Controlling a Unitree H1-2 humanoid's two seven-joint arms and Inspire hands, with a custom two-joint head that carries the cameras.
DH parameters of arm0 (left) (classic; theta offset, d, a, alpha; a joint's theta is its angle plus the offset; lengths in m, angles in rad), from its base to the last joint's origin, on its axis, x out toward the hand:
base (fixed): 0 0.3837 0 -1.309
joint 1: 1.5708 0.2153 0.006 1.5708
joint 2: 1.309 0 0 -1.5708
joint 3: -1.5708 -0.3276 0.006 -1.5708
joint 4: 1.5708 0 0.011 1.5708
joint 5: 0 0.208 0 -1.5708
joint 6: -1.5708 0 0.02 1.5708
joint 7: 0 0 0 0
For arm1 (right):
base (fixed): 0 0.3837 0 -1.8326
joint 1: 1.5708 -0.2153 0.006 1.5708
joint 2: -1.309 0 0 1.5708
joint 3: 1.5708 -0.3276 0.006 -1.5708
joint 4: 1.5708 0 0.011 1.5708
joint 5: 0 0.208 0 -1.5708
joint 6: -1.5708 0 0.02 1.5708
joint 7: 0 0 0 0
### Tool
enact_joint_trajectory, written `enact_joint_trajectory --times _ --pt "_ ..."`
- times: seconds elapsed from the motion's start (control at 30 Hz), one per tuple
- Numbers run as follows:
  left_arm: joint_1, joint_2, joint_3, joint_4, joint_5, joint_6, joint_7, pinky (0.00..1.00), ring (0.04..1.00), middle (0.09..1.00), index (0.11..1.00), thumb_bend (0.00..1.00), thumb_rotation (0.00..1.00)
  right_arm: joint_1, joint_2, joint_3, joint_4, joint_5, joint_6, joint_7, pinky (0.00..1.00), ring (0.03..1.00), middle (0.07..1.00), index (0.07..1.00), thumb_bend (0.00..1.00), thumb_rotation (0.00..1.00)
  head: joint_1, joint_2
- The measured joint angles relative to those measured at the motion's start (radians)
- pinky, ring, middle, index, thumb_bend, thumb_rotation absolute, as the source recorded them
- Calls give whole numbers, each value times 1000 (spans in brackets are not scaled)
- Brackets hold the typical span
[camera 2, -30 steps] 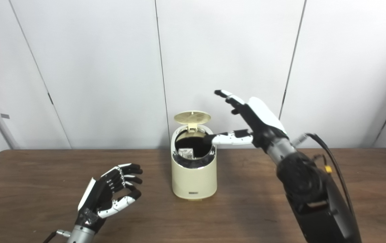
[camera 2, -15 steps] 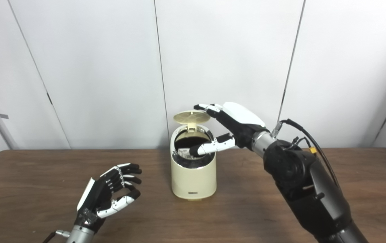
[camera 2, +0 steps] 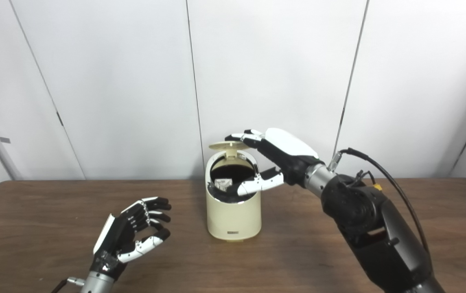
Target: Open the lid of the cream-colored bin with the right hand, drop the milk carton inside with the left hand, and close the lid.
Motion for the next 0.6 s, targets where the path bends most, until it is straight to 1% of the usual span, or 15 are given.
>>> enact_joint_trajectory --times 0.13,0.17,0.23,0.33,0.4,0.53,0.6 --pt "0 -2 1 0 8 0 3 483 612 704 728 700 265 6 -32 0 -20 -12 -13 13 882 993 898 874 691 640 6 3" --pt "0 -2 1 0 9 0 3 485 612 706 729 695 259 8 -40 2 -23 -21 -20 14 872 989 888 871 689 618 6 3" --pt "0 -2 1 -1 8 1 3 485 611 705 729 691 258 8 -60 9 -26 -43 -47 15 867 987 882 870 691 601 6 3" --pt "1 -4 2 -4 7 10 2 479 609 703 730 695 254 8 -67 11 -26 -68 -83 15 845 979 864 861 700 579 14 9" --pt "1 -6 3 -6 6 17 2 477 607 699 728 698 255 11 -67 12 -26 -87 -109 13 837 978 852 858 708 600 14 9" --pt "1 -10 4 -9 6 22 2 476 605 699 727 697 259 21 -80 24 -27 -145 -182 6 897 988 839 856 720 617 18 17" --pt "4 -10 4 -13 5 22 2 476 608 699 728 693 262 34 -84 24 -28 -168 -206 4 912 990 832 852 721 622 18 17"
